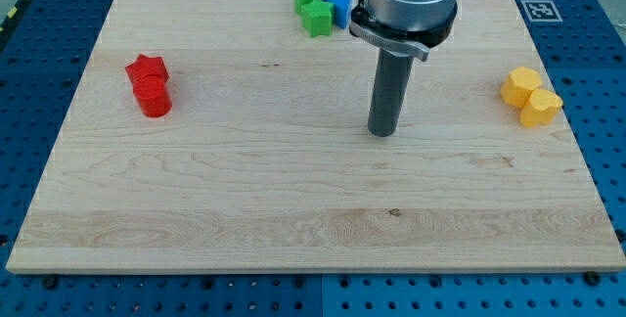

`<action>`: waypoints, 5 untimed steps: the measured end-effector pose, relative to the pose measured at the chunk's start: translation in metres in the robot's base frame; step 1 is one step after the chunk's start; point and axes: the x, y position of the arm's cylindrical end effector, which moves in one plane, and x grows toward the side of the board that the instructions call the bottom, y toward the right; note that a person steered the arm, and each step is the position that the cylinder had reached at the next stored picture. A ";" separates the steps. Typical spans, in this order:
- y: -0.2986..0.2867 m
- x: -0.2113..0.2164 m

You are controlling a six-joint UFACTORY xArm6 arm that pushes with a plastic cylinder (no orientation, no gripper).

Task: Point at the blue cube

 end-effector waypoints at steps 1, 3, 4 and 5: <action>0.001 -0.011; 0.008 -0.043; 0.018 -0.063; 0.024 -0.081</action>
